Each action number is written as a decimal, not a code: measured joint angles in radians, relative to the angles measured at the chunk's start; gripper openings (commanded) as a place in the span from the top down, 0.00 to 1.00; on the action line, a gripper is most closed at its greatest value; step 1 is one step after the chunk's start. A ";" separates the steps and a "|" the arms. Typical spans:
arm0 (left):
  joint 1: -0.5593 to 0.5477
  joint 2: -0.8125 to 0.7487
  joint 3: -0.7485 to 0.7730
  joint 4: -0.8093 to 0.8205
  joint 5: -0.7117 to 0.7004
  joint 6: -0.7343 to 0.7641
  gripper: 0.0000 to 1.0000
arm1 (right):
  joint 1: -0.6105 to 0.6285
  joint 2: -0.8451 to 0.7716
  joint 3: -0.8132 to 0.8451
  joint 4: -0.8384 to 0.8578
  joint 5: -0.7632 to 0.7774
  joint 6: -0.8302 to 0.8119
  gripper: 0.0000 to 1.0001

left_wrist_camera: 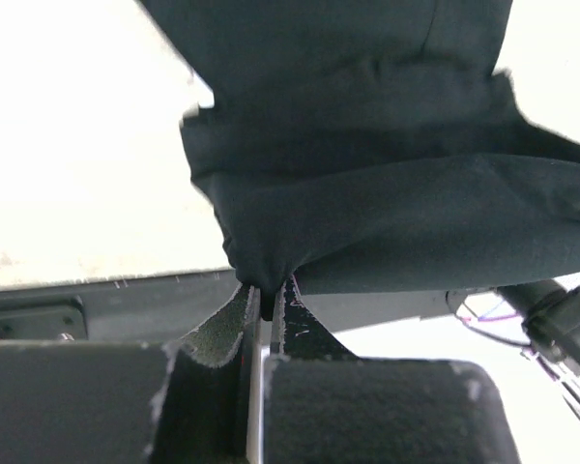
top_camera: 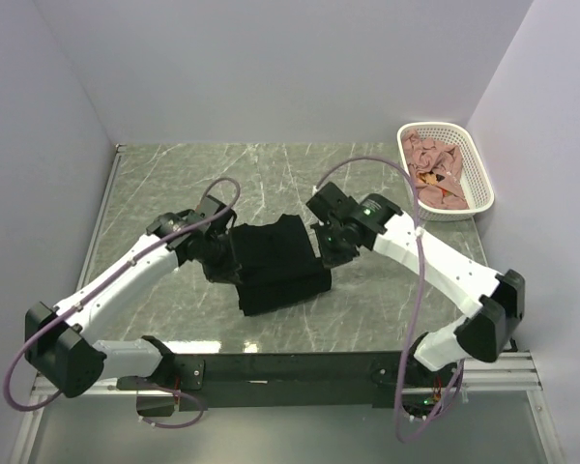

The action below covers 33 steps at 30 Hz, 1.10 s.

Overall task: Fold and stack the t-shirts
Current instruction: Fold the tshirt

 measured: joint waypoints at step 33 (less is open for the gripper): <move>0.337 0.554 0.154 0.358 0.060 0.251 0.98 | -0.266 0.698 0.530 0.148 -0.112 -0.188 1.00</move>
